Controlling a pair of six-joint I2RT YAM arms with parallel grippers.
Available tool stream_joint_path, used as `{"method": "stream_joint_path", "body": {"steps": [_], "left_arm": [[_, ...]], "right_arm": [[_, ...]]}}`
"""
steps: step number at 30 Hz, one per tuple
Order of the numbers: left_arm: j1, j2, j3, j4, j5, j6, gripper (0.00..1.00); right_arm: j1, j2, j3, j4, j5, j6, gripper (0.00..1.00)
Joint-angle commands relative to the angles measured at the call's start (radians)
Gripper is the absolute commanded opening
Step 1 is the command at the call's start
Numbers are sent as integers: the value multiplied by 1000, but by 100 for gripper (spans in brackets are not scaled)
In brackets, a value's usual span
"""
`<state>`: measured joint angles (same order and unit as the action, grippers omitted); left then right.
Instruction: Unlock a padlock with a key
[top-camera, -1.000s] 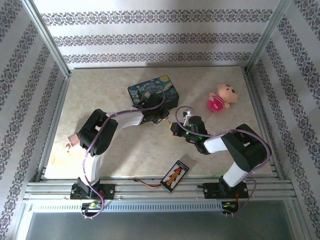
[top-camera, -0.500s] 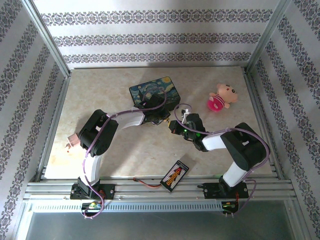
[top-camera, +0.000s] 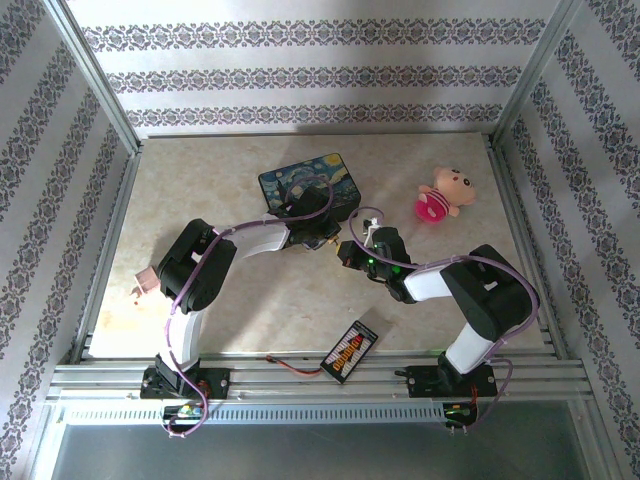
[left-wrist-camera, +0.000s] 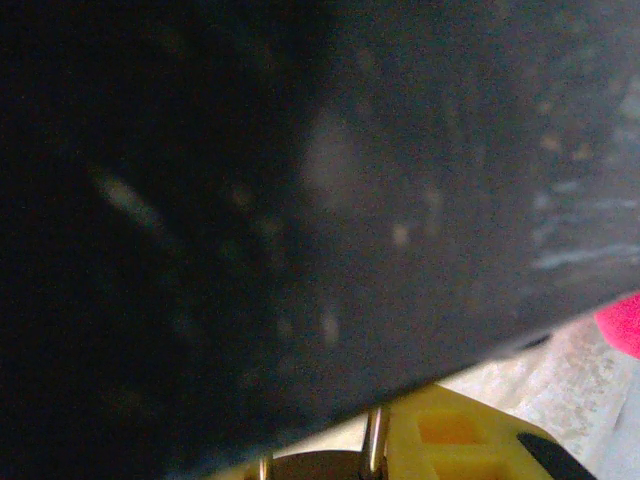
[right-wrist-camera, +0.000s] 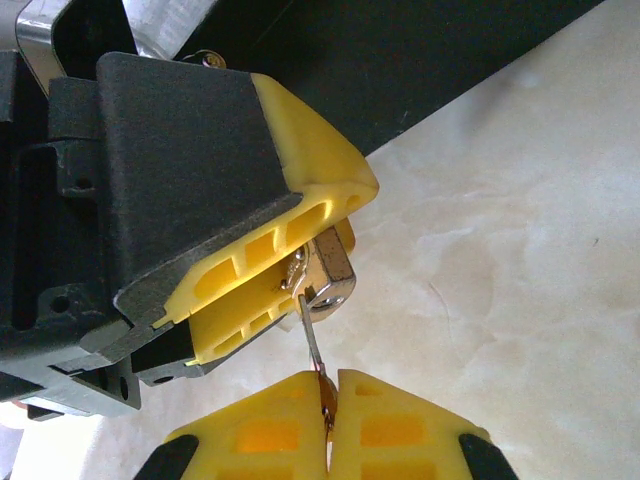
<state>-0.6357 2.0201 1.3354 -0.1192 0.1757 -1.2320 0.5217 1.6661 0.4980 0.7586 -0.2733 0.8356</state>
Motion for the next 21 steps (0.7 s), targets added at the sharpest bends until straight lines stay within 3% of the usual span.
{"method": "stream_joint_path", "body": {"steps": [1, 21], "left_arm": [[-25, -6, -5, -56, 59, -56, 11], [-25, -3, -7, -48, 67, -54, 11]], "right_arm": [[6, 4, -16, 25, 8, 5, 0], [8, -13, -23, 25, 14, -9, 0]]}}
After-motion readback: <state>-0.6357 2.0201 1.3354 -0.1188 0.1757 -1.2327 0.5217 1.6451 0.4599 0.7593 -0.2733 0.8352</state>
